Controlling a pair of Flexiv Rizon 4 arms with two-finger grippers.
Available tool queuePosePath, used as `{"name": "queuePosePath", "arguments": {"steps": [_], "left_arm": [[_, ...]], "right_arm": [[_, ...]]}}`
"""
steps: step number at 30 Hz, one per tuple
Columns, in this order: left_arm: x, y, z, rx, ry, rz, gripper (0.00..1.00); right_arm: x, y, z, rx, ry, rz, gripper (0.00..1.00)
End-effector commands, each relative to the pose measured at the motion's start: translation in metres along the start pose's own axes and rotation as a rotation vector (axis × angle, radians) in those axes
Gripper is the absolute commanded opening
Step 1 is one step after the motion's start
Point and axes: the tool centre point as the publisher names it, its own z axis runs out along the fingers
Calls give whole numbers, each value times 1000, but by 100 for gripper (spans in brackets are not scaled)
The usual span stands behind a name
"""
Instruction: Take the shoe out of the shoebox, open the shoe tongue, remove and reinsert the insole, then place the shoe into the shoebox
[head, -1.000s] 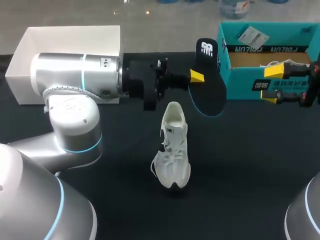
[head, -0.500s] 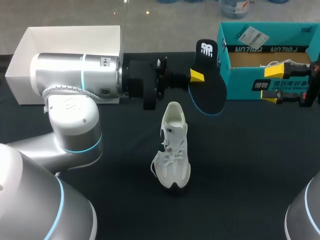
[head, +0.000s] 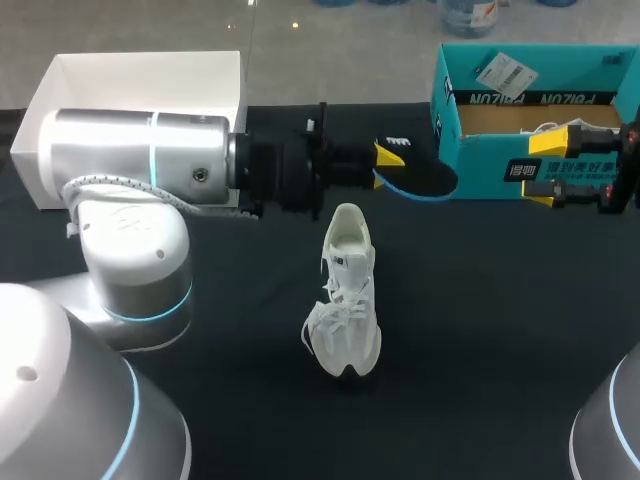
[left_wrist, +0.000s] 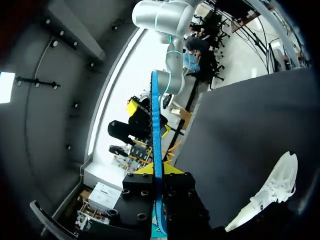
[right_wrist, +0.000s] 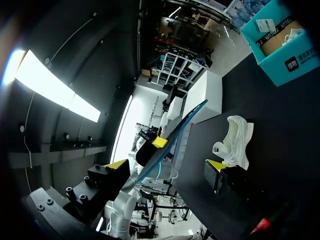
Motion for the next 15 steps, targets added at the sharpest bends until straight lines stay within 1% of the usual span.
{"name": "queuePosePath", "arguments": {"steps": [1, 3, 15], "left_arm": [[4, 8, 4, 72, 58, -1134, 0], [6, 9, 7, 130, 49, -1268, 0], [6, 9, 7, 130, 49, -1268, 0]], "right_arm": [[0, 0, 1, -1, -2, 0, 100], [0, 0, 1, -1, -2, 0, 100], [0, 0, 1, -1, -2, 0, 100]]}}
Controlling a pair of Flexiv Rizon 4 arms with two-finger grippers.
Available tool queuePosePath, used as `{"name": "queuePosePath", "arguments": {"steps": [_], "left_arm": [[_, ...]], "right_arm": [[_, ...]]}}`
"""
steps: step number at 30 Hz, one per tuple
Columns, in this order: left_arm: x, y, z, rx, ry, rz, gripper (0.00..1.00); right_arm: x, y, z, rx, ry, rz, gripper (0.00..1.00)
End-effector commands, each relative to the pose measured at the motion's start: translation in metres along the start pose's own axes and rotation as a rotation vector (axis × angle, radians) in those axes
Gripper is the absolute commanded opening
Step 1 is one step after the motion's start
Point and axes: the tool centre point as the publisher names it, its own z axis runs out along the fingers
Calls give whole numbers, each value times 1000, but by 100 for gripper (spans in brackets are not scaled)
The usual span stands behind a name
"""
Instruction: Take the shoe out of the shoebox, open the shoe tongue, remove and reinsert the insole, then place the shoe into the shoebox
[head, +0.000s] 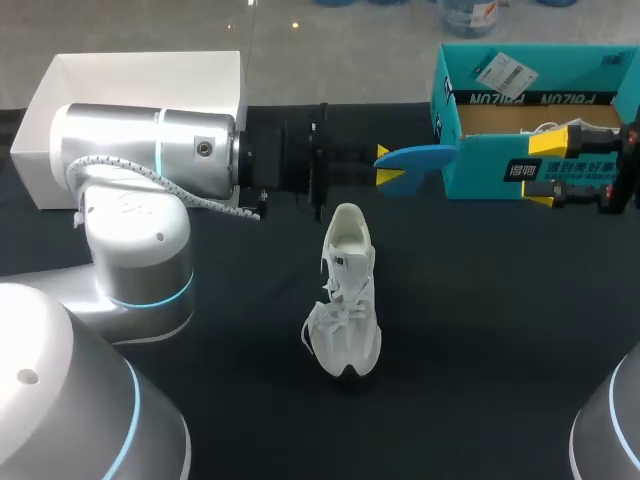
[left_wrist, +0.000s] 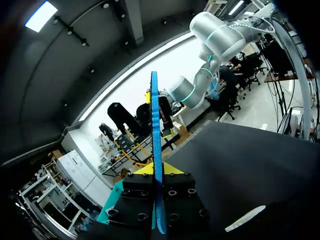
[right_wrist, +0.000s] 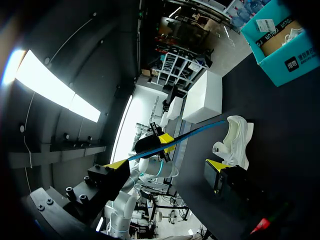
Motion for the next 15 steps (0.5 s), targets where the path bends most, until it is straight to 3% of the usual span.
{"name": "queuePosePath", "arguments": {"steps": [1, 5, 9, 11, 15], "left_arm": [[-3, 0, 1, 82, 29, -769, 0], [-3, 0, 1, 82, 29, -769, 0], [-3, 5, 4, 20, 15, -1223, 0], [-2, 4, 5, -8, 10, -1366, 0], [-5, 0, 5, 10, 3, -1587, 0]], "right_arm": [[0, 0, 1, -1, -2, 0, 100], [0, 0, 1, -1, -2, 0, 100], [0, 0, 1, -1, -2, 0, 100], [0, 0, 1, -1, -2, 0, 100], [0, 0, 1, -1, -2, 0, 100]]}}
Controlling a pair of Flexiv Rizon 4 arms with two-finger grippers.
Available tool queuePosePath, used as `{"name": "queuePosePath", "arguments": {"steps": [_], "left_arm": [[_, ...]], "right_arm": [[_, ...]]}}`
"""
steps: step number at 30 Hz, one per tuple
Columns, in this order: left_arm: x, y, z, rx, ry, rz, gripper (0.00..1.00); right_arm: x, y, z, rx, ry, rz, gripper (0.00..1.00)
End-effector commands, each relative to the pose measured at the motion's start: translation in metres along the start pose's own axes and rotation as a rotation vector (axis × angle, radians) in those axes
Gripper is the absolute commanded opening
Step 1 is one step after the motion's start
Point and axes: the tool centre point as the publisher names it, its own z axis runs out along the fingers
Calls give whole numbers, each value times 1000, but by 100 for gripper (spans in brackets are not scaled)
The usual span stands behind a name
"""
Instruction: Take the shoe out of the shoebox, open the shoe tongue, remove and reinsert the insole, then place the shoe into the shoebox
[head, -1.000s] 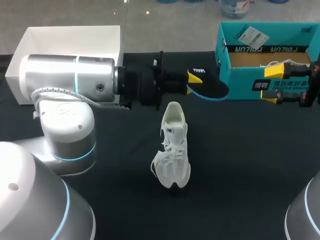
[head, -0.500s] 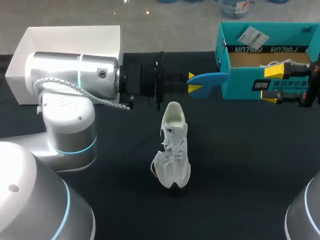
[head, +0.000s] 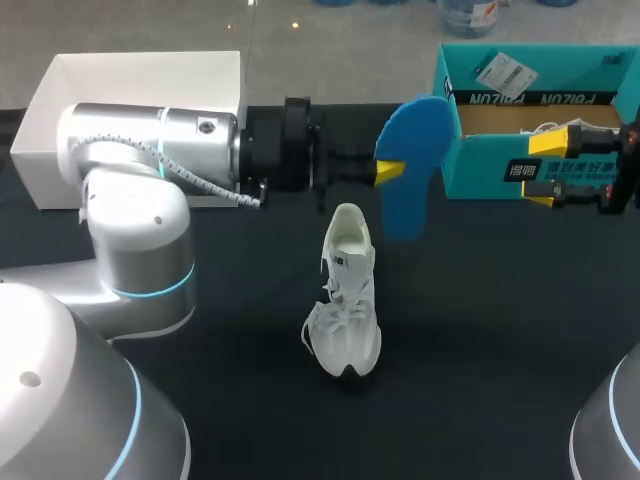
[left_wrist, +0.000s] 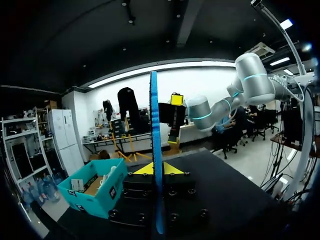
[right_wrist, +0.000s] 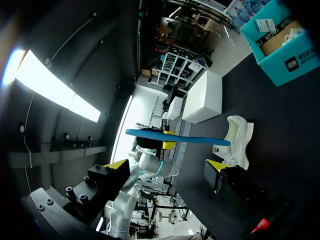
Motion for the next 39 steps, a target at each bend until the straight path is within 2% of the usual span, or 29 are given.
{"name": "queuePosePath", "arguments": {"steps": [1, 8, 33, 39], "left_arm": [[-5, -6, 3, 0, -41, -1153, 0], [-10, -6, 0, 47, 7, -1562, 0], [-10, -3, 1, 38, 2, -1563, 0], [-10, 3, 7, 61, 115, -1653, 0]], "right_arm": [[0, 0, 1, -1, -2, 0, 100], [0, 0, 1, -1, -2, 0, 100], [0, 0, 1, -1, -2, 0, 100], [0, 0, 1, -1, -2, 0, 100]]}}
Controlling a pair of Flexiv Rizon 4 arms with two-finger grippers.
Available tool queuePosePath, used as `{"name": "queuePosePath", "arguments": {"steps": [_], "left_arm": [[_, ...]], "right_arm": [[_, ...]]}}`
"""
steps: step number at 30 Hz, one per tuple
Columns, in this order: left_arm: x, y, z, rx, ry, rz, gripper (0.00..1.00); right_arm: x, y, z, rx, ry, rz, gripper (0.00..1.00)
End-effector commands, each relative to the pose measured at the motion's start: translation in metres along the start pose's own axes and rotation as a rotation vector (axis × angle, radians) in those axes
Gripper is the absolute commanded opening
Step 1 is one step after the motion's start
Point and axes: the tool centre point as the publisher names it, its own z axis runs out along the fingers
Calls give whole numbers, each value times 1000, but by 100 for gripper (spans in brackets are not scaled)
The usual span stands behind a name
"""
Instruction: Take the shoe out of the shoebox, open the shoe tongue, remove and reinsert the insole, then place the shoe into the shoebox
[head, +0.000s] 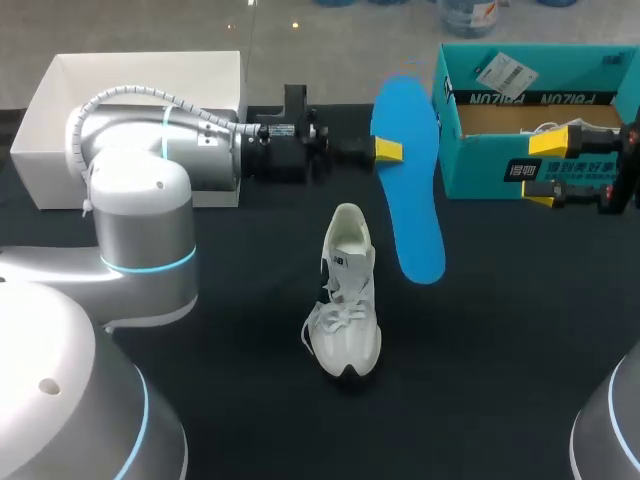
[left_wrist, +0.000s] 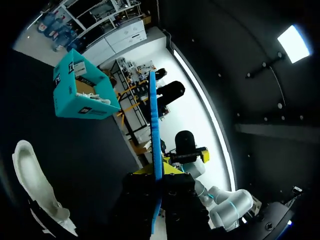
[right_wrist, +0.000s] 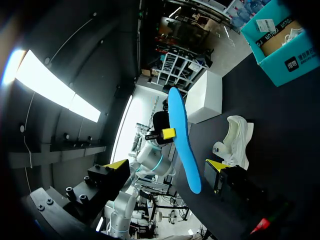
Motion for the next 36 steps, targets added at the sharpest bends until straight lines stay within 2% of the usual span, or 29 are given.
{"name": "queuePosePath", "arguments": {"steps": [1, 8, 15, 16, 22, 31, 36], "left_arm": [[-2, -1, 8, -36, 92, -346, 0], [1, 2, 11, -101, 157, -320, 0], [-5, 5, 12, -98, 170, -279, 0], [-5, 6, 12, -96, 159, -267, 0], [-7, 5, 16, -99, 169, -277, 0], [-3, 9, 21, -104, 154, -292, 0], [-7, 8, 22, -90, 157, -322, 0]], "right_arm": [[0, 0, 1, -1, -2, 1, 100], [0, 0, 1, -1, -2, 1, 100], [0, 0, 1, -1, -2, 1, 100], [2, 2, 3, 26, -23, 4, 100], [16, 8, 16, 82, -293, 84, 100], [36, 9, 37, 123, -556, 123, 100], [46, 9, 46, 147, -752, 126, 100]]}}
